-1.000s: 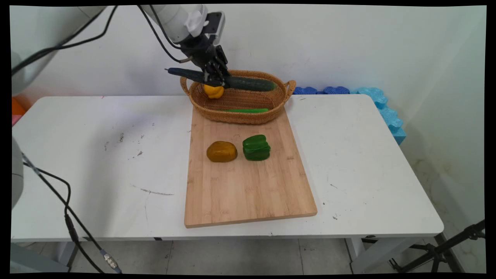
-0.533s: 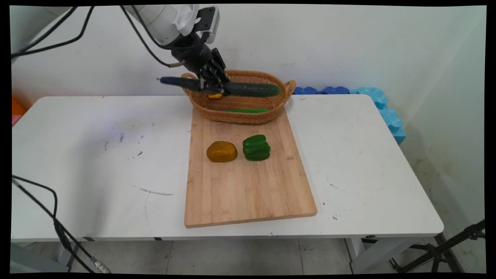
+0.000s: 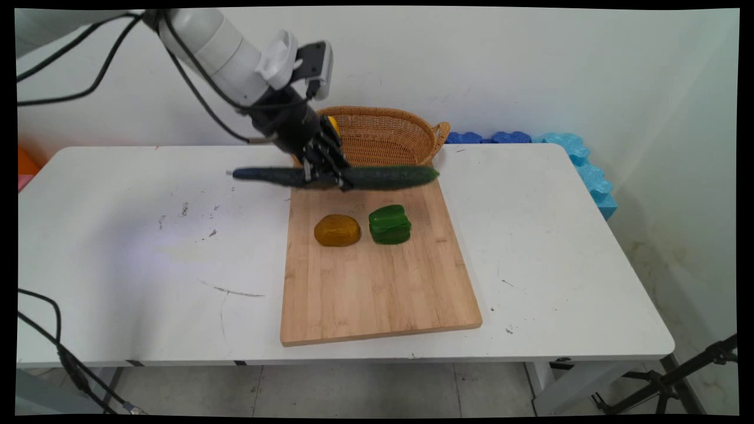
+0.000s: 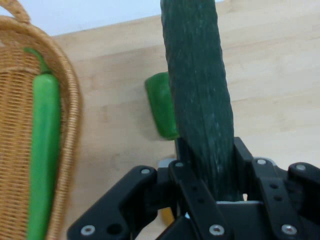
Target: Place the picked object on the cutting board
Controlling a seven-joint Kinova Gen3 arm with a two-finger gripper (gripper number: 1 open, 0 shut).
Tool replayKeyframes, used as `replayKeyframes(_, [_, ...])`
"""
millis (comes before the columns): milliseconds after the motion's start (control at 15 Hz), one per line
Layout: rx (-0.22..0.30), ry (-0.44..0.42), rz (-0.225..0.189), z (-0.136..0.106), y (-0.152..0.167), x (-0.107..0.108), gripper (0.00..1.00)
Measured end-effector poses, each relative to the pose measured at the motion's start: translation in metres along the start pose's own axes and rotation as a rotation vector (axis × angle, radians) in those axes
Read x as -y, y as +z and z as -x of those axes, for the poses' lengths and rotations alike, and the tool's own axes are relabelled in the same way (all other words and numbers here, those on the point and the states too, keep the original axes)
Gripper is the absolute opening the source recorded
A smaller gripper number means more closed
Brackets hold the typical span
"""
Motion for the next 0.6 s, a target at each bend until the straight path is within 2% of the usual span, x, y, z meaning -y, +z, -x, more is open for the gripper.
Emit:
replayKeyframes(200, [0.008,-0.084,0.015,0.003,0.013,-0.025,0.00])
replayKeyframes(600, [0.023,-0.187,0.032,0.014,0.048,-0.055,0.00])
